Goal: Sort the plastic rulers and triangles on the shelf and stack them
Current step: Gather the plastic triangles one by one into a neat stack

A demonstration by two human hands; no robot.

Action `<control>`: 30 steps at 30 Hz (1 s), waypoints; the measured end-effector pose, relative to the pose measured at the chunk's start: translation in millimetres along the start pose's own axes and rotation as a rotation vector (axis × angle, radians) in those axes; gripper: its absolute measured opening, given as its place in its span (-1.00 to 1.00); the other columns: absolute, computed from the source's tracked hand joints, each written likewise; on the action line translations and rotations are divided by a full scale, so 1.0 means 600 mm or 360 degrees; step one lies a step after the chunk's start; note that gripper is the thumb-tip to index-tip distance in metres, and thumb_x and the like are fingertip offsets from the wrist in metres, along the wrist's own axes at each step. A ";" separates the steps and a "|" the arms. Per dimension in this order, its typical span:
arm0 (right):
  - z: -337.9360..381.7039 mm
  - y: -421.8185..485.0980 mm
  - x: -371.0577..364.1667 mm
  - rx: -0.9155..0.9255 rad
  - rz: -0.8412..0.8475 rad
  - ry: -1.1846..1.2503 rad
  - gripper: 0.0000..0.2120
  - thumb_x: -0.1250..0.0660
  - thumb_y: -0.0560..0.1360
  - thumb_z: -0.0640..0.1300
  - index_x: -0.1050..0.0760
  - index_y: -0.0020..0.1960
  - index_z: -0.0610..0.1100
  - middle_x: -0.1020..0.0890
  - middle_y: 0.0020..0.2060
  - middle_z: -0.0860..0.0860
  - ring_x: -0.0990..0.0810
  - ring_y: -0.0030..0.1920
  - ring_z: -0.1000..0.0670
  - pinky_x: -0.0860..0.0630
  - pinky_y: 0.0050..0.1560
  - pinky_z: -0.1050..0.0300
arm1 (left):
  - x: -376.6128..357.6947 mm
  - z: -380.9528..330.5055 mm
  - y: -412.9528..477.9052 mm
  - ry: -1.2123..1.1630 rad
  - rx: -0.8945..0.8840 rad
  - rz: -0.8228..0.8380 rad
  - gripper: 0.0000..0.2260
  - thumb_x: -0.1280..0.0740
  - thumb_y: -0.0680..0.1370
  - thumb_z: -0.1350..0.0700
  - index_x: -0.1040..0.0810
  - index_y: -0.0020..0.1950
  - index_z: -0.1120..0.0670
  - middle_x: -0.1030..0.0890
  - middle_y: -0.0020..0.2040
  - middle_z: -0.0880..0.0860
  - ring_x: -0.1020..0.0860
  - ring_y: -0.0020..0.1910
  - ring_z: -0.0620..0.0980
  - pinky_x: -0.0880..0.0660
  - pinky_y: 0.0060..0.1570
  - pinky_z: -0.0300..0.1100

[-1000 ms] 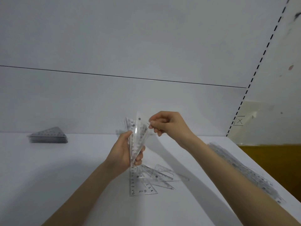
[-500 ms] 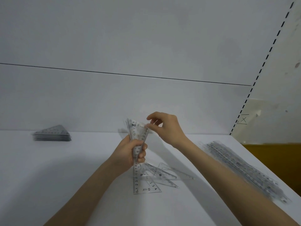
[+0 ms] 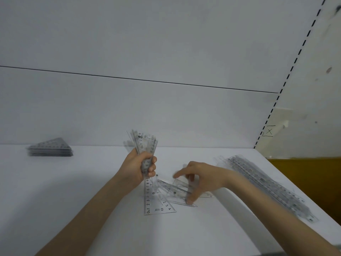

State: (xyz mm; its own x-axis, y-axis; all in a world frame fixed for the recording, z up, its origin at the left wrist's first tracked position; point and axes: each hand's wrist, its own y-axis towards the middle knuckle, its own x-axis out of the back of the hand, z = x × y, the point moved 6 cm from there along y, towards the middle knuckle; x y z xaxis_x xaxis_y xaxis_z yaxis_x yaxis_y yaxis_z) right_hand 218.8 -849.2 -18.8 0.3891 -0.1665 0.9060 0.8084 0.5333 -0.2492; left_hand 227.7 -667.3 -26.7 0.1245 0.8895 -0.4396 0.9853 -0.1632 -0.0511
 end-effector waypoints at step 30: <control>0.153 0.067 0.080 -0.0388 -0.1369 0.0743 -0.35 -0.44 0.30 0.20 -0.46 0.29 -0.08 -0.62 0.09 0.01 -0.59 0.11 -0.01 -0.53 0.05 0.07 | -0.025 -0.018 -0.018 -0.0176 -0.0100 0.0125 -0.46 0.02 0.59 -0.18 -0.68 -0.15 0.05 -0.44 -0.05 0.22 -0.36 -0.07 0.16 -0.36 -0.12 0.06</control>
State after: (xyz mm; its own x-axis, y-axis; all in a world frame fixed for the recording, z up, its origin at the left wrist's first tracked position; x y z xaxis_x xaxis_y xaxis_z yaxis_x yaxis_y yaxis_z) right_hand 229.1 -759.7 46.0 -0.2770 -0.7508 0.5997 0.9440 -0.0963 0.3155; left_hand 216.6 -674.5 -9.8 0.1911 0.8220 -0.5365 0.9789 -0.2001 0.0419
